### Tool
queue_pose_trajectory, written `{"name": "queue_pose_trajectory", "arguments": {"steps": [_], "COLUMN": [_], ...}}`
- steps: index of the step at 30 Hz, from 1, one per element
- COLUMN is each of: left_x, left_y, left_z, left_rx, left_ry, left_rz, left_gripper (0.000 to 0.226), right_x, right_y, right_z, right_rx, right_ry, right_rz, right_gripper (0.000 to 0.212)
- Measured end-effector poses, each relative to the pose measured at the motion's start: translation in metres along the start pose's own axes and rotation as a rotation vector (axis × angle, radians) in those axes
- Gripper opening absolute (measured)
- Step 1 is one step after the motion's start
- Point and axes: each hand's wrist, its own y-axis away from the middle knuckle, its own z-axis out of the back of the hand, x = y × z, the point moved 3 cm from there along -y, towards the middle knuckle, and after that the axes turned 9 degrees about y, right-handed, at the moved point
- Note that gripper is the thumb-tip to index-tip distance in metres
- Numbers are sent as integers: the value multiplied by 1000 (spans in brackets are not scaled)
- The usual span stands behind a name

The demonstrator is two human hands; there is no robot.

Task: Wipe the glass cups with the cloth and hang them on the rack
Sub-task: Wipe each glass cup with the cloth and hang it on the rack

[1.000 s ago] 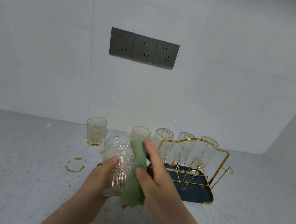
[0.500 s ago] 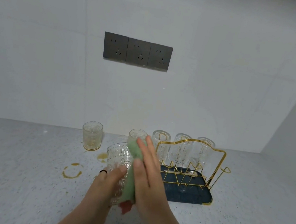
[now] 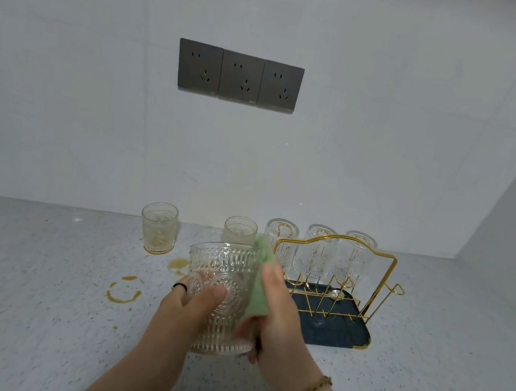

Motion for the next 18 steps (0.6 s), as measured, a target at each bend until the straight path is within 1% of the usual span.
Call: {"name": "queue_pose_trajectory", "arguments": {"steps": [1,2,3,5,6,7,8,9,10,13,14,15,16,17,18], "left_x": [1,0,-2,-1,-2,-2,-3,-4,-6,-5,-5,-3,-2,-2,-5], "left_y": [1,2,1,-3,-5,-7,-8,-8,-6,-4,-3,-4,-6,-7,-8], "left_z": [-1,-3,-4,1,2,5,5,6,5,2,1,2,4,5,5], "left_rx": [-23,-37,-31,-52,-74,-88,-93,-77,-60,9,-9,-23,-30,-29,-21], "left_ry": [-5,-9,-10,-13,-15,-11,-14,-17,-21,-43,-65,-85,-91,-95,-111], "left_rz": [-2,-6,-24,-61,-71,-69,-58,-64,-72,-74,-63,-45,-44,-70,-91], "left_gripper": [118,110,95,56,41,33,29,30,37,102,111,108,96,75,63], "right_x": [0,1,0,-4,-5,-9,-9,-8,-7,-4,-5,-8,-9,-12,-12], "right_y": [1,4,5,4,5,4,3,1,-1,-4,-5,-6,-6,-8,-7], "right_z": [2,3,1,-8,-13,-15,-17,-18,-15,-5,-3,-2,-3,-2,-3], "right_rx": [7,-3,10,-28,-87,-141,-184,-193,-174,-38,-4,18,29,21,-5], "right_ry": [-111,-151,-99,189,351,500,593,614,564,125,-25,-147,-219,-222,-203], "right_rz": [-54,-83,-65,43,158,296,398,430,389,108,38,-3,-17,-2,23], "right_gripper": [53,50,44,31,35,40,42,44,44,35,38,43,47,50,49]}}
